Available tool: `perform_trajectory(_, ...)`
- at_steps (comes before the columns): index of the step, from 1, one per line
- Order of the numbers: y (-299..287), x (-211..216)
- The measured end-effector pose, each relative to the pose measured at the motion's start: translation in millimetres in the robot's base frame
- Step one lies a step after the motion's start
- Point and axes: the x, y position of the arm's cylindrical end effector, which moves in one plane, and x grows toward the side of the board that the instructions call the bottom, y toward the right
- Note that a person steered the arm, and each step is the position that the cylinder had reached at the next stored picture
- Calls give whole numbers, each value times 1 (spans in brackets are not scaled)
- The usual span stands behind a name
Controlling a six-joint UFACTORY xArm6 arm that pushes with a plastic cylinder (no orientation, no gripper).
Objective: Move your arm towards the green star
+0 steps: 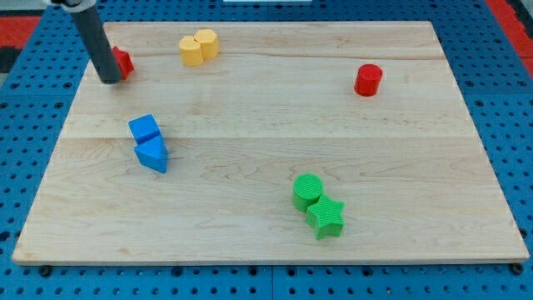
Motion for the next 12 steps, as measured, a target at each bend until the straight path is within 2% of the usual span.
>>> perform_trajectory(2, -7, -55)
perform_trajectory(3, -8, -66)
perform_trajectory(4, -7, -58)
perform_trajectory(5, 22, 0)
perform_trajectory(6, 130, 10)
perform_trajectory(7, 265, 27)
perform_trajectory(9, 439, 127)
perform_trajectory(10, 445, 214)
perform_trajectory(11, 407, 288)
perform_trajectory(12, 381, 301)
